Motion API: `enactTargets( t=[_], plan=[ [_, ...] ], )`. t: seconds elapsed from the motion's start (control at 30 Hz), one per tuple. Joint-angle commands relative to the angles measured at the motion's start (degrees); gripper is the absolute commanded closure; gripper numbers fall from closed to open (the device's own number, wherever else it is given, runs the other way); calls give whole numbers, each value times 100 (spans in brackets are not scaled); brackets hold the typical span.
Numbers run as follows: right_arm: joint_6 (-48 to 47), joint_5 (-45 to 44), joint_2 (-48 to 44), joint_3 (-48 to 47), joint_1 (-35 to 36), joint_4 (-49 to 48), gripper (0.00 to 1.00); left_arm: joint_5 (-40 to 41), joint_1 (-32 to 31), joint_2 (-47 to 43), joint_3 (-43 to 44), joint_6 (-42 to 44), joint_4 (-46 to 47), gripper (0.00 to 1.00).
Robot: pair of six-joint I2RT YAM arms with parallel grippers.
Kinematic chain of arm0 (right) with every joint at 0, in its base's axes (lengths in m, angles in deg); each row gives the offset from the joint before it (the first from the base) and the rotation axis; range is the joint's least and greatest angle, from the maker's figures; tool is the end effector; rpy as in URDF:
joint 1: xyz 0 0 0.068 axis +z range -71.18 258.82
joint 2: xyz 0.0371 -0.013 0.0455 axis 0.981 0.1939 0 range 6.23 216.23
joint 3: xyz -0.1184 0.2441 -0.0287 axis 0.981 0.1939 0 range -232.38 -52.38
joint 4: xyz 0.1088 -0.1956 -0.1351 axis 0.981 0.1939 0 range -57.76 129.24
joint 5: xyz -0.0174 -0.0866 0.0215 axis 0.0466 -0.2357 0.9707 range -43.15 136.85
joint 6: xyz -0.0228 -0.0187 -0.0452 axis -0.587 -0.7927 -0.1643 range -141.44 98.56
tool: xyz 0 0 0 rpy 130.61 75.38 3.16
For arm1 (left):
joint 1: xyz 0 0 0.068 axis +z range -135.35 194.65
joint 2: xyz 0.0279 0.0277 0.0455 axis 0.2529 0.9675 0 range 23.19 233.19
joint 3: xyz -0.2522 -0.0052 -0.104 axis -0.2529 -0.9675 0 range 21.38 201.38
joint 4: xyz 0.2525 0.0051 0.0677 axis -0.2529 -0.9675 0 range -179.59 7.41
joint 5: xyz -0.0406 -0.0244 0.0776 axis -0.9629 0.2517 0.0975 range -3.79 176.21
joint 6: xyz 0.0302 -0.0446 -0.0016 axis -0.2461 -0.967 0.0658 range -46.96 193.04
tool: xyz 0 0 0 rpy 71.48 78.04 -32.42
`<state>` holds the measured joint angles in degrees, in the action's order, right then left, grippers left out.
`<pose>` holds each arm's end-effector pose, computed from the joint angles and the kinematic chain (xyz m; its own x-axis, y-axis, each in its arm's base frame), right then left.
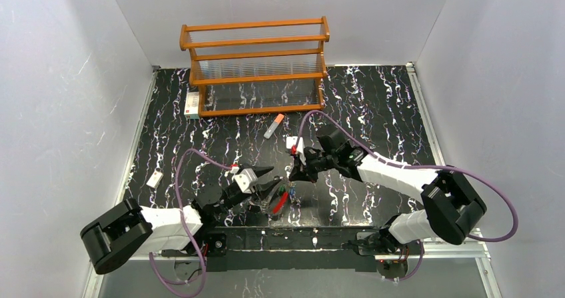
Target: Put the keys on the keyring
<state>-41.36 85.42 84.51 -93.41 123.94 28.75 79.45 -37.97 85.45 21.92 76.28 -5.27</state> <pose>0.1834 0.2157 0.2148 -0.0552 -0.4330 -0.8997 -0.9983 0.0392 0.0423 0.1006 -0.1387 0.1893 0.2116 -0.1844 -0.9598 0.8473 0.5241 0.0861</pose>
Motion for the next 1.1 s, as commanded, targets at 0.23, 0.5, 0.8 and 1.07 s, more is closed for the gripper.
enactTargets(
  t=[0.23, 0.5, 0.8, 1.07],
  plan=[
    [-1246, -1021, 543, -1114, 426, 2331, 99, -408, -16, -171, 780, 1267, -2862, 58],
    [-1171, -975, 689, -1342, 712, 2301, 99, -1147, -12, 216, 975, 1296, -2924, 66],
    [-1036, -765, 671, -1358, 733, 2080, 99, -1458, -11, 643, 1243, 1233, -2911, 75],
    [-1022, -780, 609, -1301, 740, 2009, 99, -1495, -12, 915, 1360, 1218, -2863, 92]
  ],
)
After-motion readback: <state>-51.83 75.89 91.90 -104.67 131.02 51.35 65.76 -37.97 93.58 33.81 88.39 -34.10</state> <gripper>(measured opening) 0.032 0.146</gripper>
